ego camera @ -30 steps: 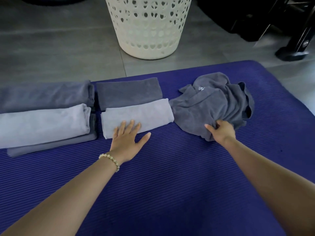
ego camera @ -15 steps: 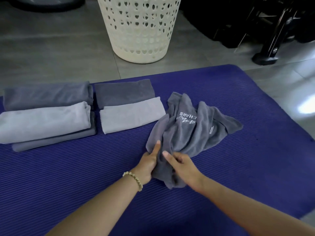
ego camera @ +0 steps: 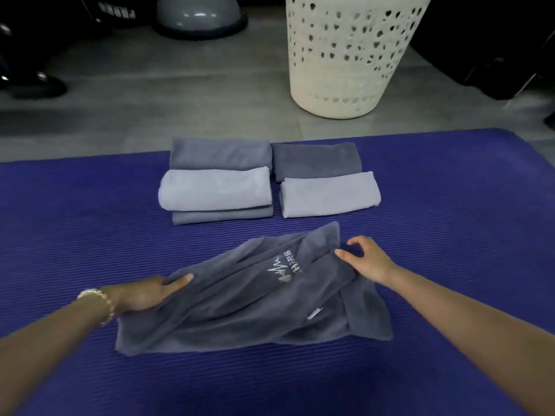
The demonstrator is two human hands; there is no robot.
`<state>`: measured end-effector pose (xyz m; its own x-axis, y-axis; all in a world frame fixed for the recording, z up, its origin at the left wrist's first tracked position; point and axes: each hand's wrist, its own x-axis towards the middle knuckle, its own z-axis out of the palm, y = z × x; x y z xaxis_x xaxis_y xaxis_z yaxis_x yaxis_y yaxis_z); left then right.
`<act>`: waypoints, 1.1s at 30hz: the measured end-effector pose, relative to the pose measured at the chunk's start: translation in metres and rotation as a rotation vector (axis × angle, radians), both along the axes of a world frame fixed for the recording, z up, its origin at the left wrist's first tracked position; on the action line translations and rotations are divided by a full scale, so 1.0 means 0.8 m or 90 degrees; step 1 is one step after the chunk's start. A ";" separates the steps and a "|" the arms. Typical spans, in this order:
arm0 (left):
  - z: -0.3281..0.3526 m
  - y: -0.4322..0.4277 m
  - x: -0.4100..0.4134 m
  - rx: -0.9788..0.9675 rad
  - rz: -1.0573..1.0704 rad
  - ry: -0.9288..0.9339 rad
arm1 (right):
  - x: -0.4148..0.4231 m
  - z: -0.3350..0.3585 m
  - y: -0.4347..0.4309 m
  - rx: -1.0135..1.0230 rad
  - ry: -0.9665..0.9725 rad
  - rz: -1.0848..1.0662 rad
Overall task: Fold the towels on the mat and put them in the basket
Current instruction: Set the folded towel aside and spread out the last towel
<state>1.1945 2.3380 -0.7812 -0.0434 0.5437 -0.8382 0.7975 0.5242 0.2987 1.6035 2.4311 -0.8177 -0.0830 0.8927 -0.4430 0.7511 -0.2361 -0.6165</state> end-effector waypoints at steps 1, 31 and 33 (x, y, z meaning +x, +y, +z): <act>0.002 -0.018 -0.033 -0.021 0.008 0.027 | -0.013 -0.002 0.000 -0.033 -0.006 0.006; -0.079 0.032 0.165 0.300 -0.258 -0.172 | -0.080 0.021 -0.104 -0.291 0.270 -0.069; -0.084 0.033 0.167 0.302 -0.262 -0.169 | -0.084 0.013 -0.109 -0.262 0.215 -0.031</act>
